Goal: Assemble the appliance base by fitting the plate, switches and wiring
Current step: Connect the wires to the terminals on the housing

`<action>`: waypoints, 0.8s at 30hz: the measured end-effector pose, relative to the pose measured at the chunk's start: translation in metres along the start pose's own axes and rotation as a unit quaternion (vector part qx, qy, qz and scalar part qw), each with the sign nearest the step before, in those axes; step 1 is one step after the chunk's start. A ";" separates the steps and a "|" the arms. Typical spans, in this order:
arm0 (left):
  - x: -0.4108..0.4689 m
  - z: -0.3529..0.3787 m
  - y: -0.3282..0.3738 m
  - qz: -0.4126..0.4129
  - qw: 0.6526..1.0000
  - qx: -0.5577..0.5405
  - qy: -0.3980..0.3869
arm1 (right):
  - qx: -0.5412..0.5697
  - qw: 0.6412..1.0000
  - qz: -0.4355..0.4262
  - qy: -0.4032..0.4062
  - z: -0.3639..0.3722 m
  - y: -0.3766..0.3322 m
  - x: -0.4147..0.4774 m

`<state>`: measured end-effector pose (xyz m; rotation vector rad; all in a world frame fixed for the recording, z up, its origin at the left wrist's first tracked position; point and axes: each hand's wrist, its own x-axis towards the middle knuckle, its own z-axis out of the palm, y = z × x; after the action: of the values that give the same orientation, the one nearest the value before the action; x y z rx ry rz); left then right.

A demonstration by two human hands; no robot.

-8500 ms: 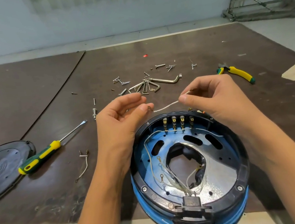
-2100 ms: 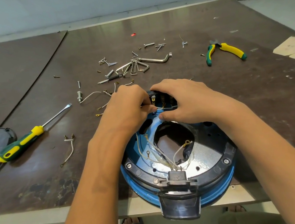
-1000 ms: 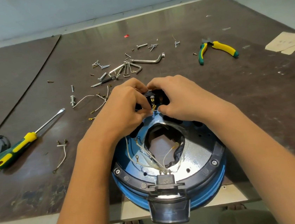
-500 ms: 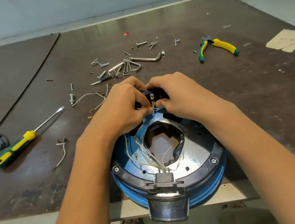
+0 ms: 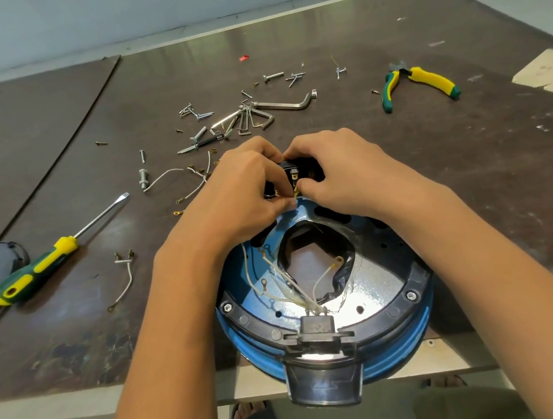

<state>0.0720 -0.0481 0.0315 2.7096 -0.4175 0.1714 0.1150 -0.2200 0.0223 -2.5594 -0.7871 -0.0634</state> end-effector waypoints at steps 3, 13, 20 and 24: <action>0.001 0.000 0.000 -0.002 1.000 -0.002 -0.006 | 0.002 1.000 0.007 0.002 0.000 -0.001 0.000; 0.000 -0.001 0.000 0.005 1.000 0.006 0.009 | -0.002 1.000 -0.005 -0.017 -0.003 0.000 0.001; 0.001 -0.001 0.000 0.002 1.000 0.015 0.010 | -0.003 1.000 -0.007 -0.010 -0.002 0.001 0.001; 0.001 -0.001 0.001 0.003 1.000 0.017 0.004 | -0.002 1.000 -0.008 -0.006 -0.001 0.001 0.001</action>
<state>0.0726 -0.0488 0.0328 2.7398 -0.4227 0.1930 0.1158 -0.2203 0.0226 -2.5602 -0.8122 -0.0546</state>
